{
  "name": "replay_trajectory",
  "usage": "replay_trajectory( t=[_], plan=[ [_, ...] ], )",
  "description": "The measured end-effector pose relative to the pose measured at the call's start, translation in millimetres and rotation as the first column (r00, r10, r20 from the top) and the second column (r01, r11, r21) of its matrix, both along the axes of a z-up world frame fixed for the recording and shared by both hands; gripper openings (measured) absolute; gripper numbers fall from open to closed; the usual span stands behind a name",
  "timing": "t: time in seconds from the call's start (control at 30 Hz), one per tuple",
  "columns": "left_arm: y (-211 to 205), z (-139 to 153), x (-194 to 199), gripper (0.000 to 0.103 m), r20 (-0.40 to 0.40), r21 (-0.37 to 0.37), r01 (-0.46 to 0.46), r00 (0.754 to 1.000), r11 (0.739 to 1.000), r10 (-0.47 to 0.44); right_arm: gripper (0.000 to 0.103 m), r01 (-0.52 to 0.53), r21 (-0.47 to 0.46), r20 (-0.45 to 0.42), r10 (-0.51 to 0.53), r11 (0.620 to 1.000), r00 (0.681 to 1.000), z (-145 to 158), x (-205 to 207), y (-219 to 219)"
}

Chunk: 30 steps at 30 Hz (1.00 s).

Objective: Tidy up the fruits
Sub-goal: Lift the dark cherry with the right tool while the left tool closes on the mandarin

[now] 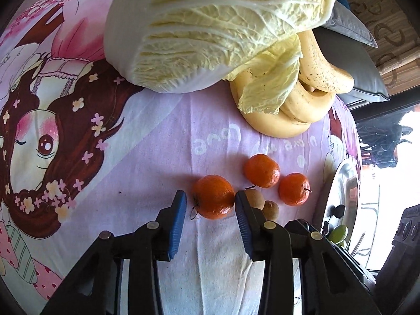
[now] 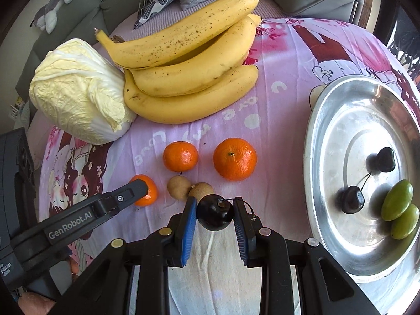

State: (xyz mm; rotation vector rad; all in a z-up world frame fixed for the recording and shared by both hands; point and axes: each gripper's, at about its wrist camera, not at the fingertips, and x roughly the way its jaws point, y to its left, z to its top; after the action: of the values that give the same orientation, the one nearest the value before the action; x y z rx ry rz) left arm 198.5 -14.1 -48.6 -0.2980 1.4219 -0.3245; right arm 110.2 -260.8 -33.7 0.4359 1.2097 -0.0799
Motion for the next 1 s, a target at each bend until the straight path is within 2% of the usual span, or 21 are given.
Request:
replay_trajectory(
  t=[0.3, 0.7, 1.0],
  plan=[
    [-32, -13, -2, 0.039, -0.002, 0.064, 0.037, 0.999, 0.997, -0.037, 0.03, 0.002, 0.007, 0.026, -0.003, 1.0, 1.0, -3, -6, -4],
    [-60, -5, -14, 0.038, 0.032, 0.142, 0.044, 0.998, 0.989, -0.049, 0.03, 0.004, -0.025, 0.05, -0.003, 1.0, 0.999, 4, -13, -12],
    [-74, 7, -25, 0.038, 0.058, 0.151, 0.041, 0.997, 0.988, -0.05, 0.03, -0.039, 0.005, 0.062, 0.038, 0.999, 0.997, 5, -14, -10]
  ],
)
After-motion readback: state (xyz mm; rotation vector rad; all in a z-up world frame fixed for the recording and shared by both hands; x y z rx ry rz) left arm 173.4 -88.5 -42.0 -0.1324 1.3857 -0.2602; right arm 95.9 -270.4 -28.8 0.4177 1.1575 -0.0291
